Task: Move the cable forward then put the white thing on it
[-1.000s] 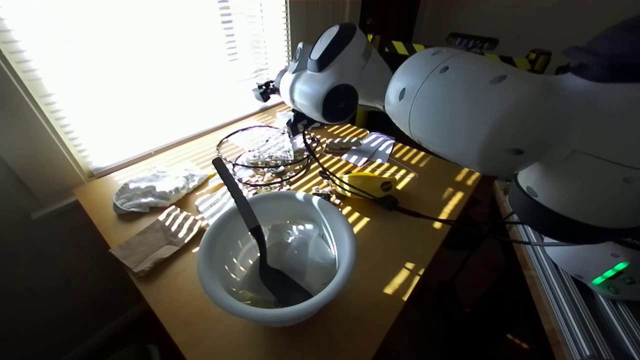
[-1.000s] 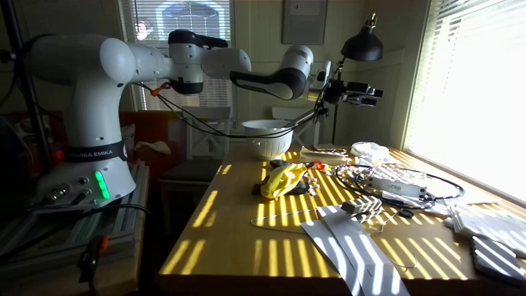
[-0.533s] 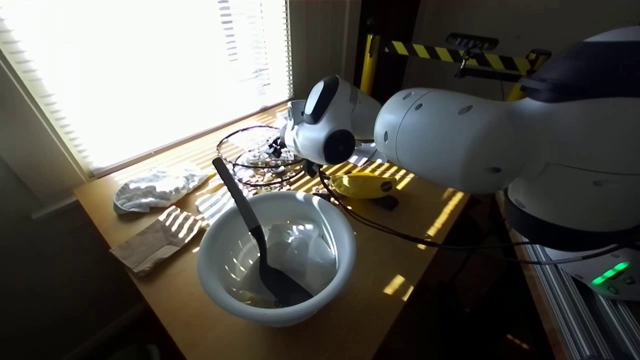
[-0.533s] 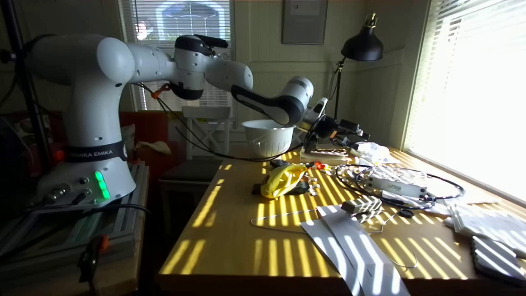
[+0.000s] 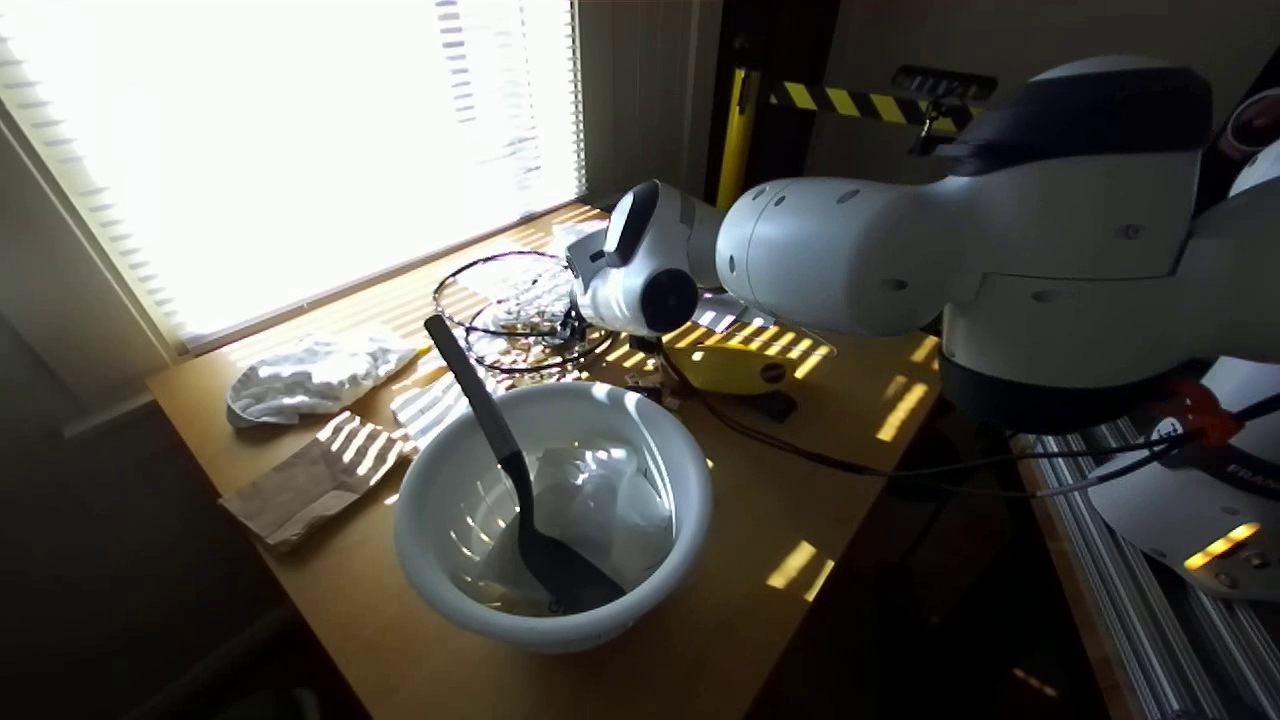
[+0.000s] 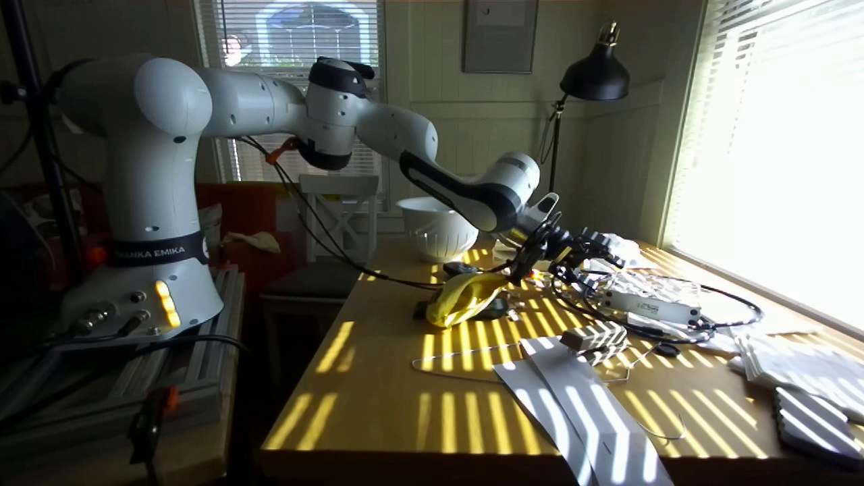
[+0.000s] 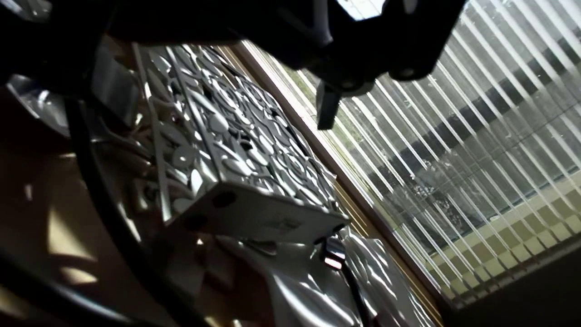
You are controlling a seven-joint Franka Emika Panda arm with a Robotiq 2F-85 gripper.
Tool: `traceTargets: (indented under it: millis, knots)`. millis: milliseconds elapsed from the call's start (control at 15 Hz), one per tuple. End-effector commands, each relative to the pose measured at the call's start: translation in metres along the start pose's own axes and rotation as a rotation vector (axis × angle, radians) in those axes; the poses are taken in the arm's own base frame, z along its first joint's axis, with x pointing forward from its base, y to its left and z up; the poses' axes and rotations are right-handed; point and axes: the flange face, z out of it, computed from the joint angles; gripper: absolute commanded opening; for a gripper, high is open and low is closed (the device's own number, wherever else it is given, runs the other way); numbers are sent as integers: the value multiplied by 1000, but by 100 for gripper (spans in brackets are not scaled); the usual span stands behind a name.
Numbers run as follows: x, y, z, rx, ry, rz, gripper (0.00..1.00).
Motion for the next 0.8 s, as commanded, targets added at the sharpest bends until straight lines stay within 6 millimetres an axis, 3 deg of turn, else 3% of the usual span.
traceTargets:
  millis: [0,200,733]
  knots:
    - [-1,1,25,9,9,-129,100]
    - [13,-4,33,-11,38,-178,100]
    - [46,-17,30,-40,103,-277,100]
